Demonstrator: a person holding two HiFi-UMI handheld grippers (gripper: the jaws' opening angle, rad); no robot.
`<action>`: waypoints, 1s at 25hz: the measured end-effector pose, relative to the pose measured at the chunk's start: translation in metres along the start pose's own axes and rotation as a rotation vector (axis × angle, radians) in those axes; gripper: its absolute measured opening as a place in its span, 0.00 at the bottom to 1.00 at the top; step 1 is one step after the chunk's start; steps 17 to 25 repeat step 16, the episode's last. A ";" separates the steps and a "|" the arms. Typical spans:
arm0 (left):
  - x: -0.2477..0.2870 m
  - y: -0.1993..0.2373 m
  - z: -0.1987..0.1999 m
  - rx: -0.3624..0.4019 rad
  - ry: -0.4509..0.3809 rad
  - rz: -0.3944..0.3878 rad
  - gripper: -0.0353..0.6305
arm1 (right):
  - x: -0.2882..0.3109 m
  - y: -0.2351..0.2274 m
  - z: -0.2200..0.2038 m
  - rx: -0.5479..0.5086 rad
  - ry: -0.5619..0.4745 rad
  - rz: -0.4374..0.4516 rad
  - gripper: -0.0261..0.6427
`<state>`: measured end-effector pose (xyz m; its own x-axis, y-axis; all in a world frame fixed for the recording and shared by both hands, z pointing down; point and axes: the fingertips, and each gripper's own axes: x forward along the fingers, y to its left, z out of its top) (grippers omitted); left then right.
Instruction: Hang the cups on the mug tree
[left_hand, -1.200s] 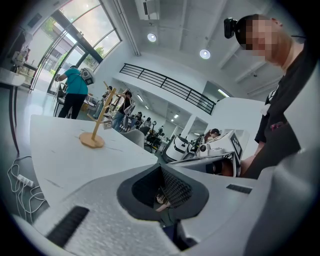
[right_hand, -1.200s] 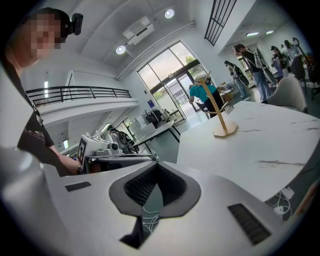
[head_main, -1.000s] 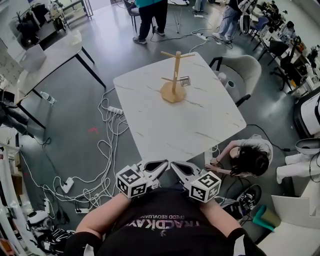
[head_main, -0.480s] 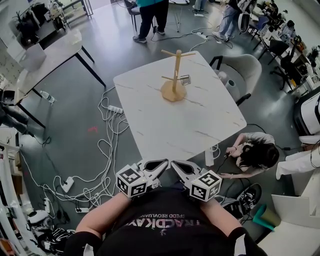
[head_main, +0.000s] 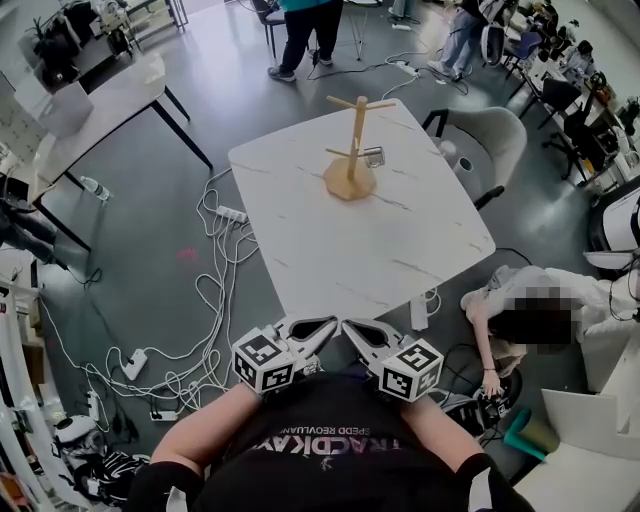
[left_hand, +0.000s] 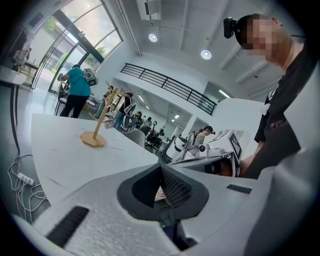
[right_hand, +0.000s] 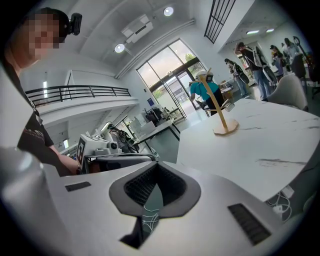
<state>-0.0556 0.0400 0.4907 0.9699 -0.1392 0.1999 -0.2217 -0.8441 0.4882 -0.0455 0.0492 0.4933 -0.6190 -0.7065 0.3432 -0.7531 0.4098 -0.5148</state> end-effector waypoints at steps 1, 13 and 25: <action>0.000 0.000 0.000 -0.001 0.000 0.000 0.05 | 0.000 0.000 0.000 0.001 0.001 0.000 0.05; 0.000 0.008 -0.001 -0.009 0.001 0.006 0.05 | 0.008 -0.003 -0.001 0.005 0.009 0.003 0.05; 0.000 0.010 -0.002 -0.010 0.003 0.006 0.05 | 0.011 -0.004 -0.002 0.006 0.011 0.001 0.05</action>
